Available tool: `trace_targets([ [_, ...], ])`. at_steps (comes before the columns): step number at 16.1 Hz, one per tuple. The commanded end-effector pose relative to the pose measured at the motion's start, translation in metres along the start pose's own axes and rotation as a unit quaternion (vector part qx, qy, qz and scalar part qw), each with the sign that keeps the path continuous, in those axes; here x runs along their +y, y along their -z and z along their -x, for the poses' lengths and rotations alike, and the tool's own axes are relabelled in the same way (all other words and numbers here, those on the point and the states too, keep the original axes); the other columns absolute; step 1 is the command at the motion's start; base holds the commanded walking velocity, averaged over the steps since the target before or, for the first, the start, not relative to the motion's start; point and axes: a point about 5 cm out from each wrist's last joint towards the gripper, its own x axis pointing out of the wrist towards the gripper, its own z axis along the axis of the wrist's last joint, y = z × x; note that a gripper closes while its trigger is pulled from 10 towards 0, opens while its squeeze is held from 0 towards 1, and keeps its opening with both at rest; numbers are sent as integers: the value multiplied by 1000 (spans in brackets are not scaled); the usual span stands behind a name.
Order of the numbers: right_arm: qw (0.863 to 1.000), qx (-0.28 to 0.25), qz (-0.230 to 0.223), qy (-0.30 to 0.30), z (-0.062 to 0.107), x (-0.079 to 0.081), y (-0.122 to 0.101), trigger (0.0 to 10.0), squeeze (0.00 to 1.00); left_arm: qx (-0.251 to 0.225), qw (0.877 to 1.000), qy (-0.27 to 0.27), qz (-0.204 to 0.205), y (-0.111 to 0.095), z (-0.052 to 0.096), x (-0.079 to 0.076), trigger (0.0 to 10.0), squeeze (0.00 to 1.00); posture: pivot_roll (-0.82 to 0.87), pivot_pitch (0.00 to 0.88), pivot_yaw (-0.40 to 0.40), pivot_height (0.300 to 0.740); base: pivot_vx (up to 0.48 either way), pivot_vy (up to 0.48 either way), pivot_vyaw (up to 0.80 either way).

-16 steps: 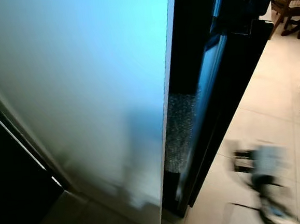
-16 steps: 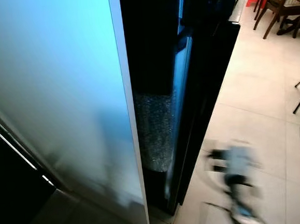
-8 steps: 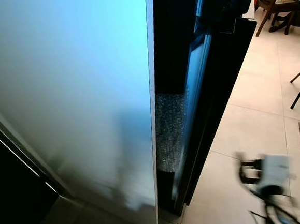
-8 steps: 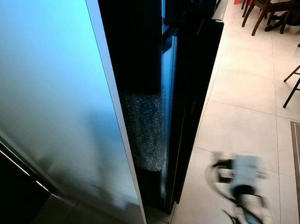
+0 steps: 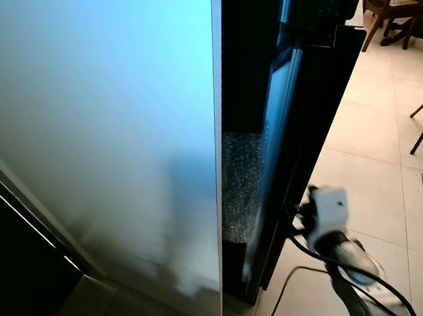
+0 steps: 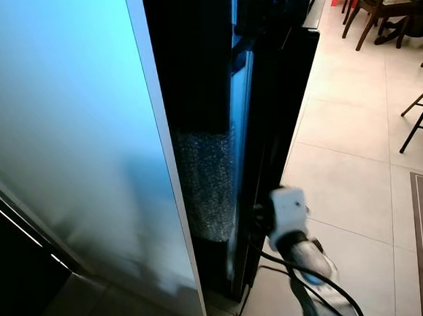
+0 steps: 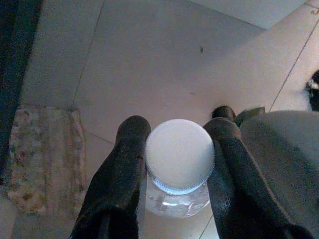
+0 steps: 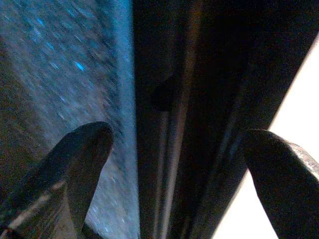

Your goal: Restocking fridge

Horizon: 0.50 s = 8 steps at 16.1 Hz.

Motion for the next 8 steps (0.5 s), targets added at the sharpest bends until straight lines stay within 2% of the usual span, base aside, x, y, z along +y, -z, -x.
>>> trace_targets([
  [1,1000,10,-1,3,-5,0,1,10000,0,10,1000,2,4,6,1,-1,10000,0,-88,0,-15,740,0,0,0],
  [5,1000,5,0,-5,-16,3,-6,10000,0,9,1000,-2,10,4,1,-1,10000,0,-82,0,-13,740,0,0,0],
  [8,999,-8,6,45,-20,-7,-11,10000,0,8,1000,-2,12,3,0,-1,10000,0,-82,0,-14,740,0,0,0],
])
